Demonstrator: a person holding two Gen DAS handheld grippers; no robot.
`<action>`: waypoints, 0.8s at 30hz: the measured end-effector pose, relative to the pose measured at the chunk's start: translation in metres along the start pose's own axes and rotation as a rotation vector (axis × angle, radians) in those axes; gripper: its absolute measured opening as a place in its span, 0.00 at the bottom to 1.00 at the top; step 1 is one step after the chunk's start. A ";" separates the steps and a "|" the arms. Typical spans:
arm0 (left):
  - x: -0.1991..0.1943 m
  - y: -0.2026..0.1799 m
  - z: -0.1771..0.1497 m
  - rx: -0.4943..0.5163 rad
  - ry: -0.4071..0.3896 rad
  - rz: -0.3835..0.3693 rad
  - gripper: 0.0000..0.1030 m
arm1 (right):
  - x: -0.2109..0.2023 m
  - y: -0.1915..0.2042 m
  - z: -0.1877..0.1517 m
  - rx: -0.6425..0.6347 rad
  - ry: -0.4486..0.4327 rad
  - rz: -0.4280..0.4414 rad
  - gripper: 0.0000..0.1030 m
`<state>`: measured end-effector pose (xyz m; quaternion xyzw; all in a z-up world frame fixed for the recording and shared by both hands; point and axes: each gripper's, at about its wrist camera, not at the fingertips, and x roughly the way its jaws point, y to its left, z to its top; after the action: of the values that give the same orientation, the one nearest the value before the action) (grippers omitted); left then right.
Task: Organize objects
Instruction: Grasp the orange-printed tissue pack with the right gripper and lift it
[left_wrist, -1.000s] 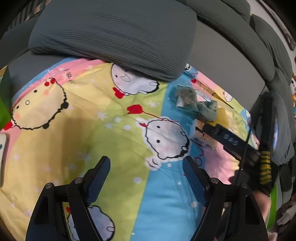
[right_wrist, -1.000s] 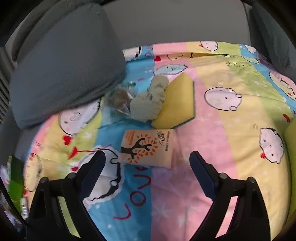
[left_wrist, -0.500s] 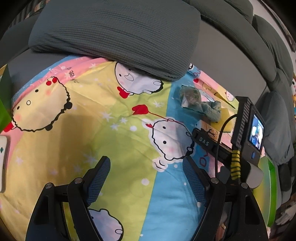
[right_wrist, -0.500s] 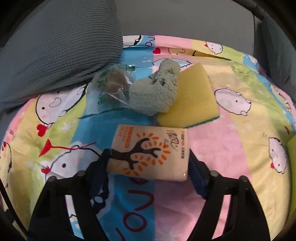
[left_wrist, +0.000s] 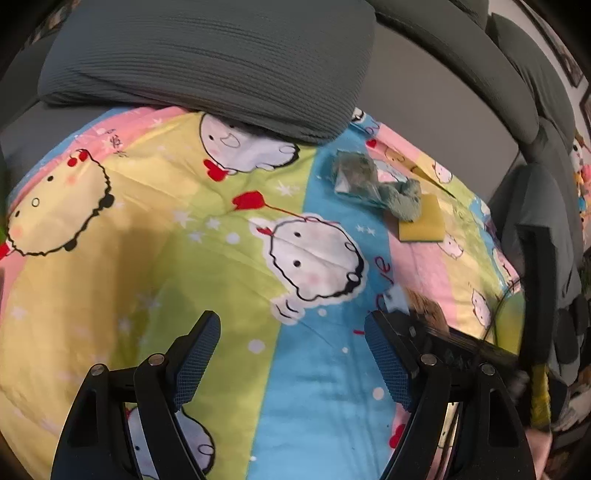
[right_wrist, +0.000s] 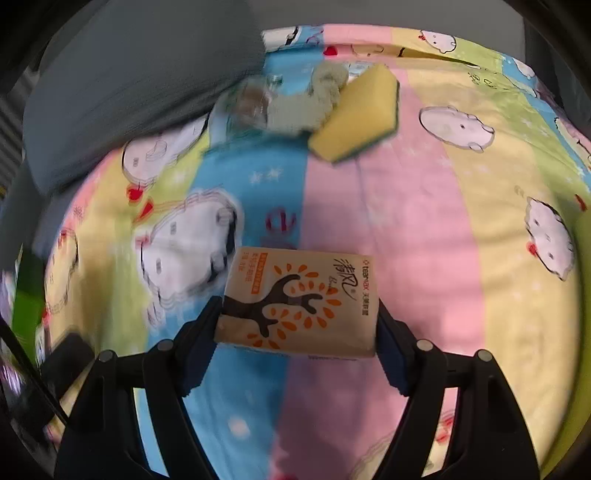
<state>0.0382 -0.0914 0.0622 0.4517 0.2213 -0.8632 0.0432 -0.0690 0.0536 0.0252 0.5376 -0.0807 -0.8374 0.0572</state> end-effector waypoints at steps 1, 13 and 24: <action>0.001 -0.003 -0.002 0.003 0.006 -0.001 0.79 | -0.004 -0.001 -0.005 -0.013 0.013 -0.005 0.73; 0.017 -0.040 -0.016 0.064 0.080 -0.095 0.79 | -0.055 -0.053 -0.024 0.147 -0.079 0.078 0.80; 0.043 -0.066 -0.024 0.070 0.202 -0.228 0.78 | -0.043 -0.064 -0.017 0.235 -0.057 0.213 0.42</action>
<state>0.0133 -0.0165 0.0390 0.5096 0.2440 -0.8198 -0.0933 -0.0362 0.1226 0.0438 0.5051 -0.2362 -0.8262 0.0802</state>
